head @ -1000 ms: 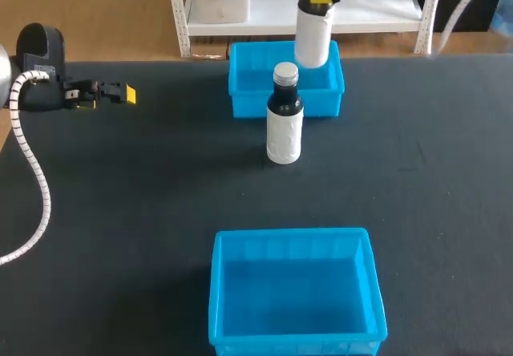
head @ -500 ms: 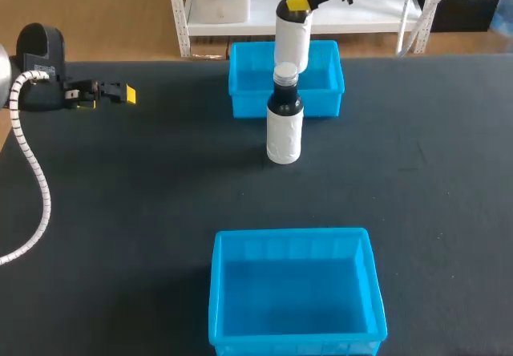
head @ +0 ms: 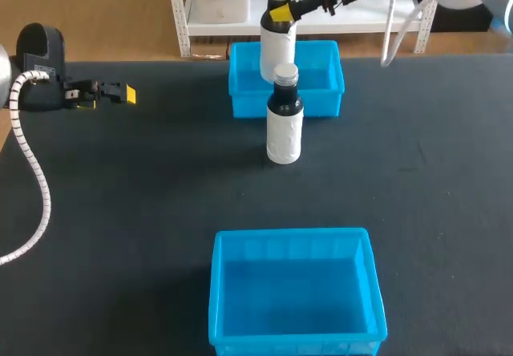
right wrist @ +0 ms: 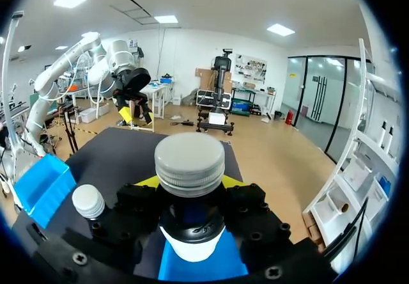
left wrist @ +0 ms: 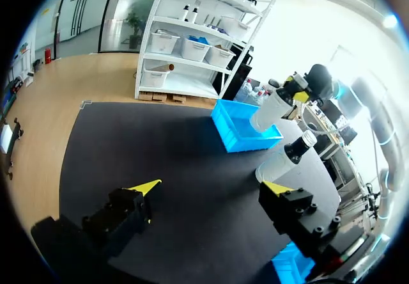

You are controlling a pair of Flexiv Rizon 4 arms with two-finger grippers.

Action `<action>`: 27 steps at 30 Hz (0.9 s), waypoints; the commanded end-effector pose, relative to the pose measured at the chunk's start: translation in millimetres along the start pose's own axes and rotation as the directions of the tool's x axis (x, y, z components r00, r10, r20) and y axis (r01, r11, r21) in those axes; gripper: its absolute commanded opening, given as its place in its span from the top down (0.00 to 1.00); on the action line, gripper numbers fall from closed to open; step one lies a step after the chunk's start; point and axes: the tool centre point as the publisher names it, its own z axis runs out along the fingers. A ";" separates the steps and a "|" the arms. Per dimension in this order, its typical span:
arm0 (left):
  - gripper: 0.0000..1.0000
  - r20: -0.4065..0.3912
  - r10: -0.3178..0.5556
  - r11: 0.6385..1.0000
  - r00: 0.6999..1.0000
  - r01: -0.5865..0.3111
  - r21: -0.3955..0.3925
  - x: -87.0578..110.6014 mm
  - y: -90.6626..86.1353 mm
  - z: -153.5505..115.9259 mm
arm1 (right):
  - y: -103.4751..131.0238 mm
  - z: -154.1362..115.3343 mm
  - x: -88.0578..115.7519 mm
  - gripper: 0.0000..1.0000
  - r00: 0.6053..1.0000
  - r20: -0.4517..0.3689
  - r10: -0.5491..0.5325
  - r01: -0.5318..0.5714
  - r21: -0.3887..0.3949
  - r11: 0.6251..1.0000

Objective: Pick up the bottle, and place it in the far bin if it is heavy, or in the near bin if it is light.

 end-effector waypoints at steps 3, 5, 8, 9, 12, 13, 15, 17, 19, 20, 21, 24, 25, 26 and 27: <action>0.00 0.000 0.000 1.000 1.000 0.000 0.000 0.0 0.0 0.0 | -14.0 12.9 2.0 1.00 1.000 0.015 -0.001 0.002 -0.114 0.993; 0.00 0.000 0.000 1.000 1.000 0.000 0.000 0.0 0.0 0.0 | -14.8 16.5 3.1 1.00 1.000 0.017 0.000 0.002 -0.118 0.993; 0.00 0.000 0.000 1.000 1.000 0.000 0.000 0.0 0.0 0.0 | -16.1 20.4 5.4 1.00 1.000 0.019 0.002 0.000 -0.125 0.992; 0.00 0.000 0.000 1.000 1.000 0.000 0.000 0.0 0.0 0.0 | -16.7 21.8 6.6 1.00 1.000 0.020 0.003 -0.001 -0.126 0.992; 0.00 0.000 0.000 1.000 1.000 0.000 0.000 0.0 0.0 0.0 | -18.6 24.7 9.7 1.00 1.000 0.018 0.007 -0.005 -0.129 0.992; 0.00 0.000 0.000 1.000 1.000 0.000 0.000 0.0 0.0 0.0 | -19.0 25.2 10.3 1.00 1.000 0.017 0.009 -0.006 -0.130 0.992; 0.00 0.000 0.000 1.000 1.000 0.000 0.000 0.0 0.0 0.0 | -19.7 26.8 12.8 1.00 1.000 0.014 0.013 -0.011 -0.131 0.991; 0.00 0.000 0.000 1.000 1.000 0.000 0.000 0.0 0.0 0.0 | -19.8 27.8 15.1 1.00 1.000 0.011 0.018 -0.016 -0.132 0.991; 0.00 0.000 0.000 1.000 1.000 0.000 0.000 0.0 0.0 0.0 | -19.8 28.6 17.2 1.00 1.000 0.009 0.025 -0.024 -0.136 0.990; 0.00 0.000 0.000 1.000 1.000 0.000 0.000 0.0 0.0 0.0 | -19.8 29.1 18.2 1.00 1.000 0.008 0.026 -0.024 -0.137 0.990; 0.00 0.000 0.000 1.000 1.000 0.000 0.000 0.0 0.0 0.0 | -19.5 29.7 19.1 1.00 1.000 0.006 0.028 -0.027 -0.140 0.990; 0.00 0.000 0.000 1.000 1.000 0.000 0.000 0.0 0.0 0.0 | -17.8 32.2 22.3 1.00 0.999 0.001 0.032 -0.031 -0.147 0.989; 0.00 0.000 0.000 1.000 1.000 0.000 0.000 0.0 0.0 0.0 | -17.0 33.2 23.8 1.00 0.999 0.000 0.033 -0.033 -0.149 0.988; 0.00 0.000 0.000 1.000 1.000 0.000 0.000 0.0 0.0 0.0 | -16.4 34.0 25.4 1.00 0.999 -0.002 0.035 -0.035 -0.153 0.988; 0.00 0.000 0.000 1.000 1.000 0.000 0.000 0.0 0.0 0.0 | -16.0 34.8 27.0 1.00 0.999 -0.003 0.037 -0.037 -0.155 0.987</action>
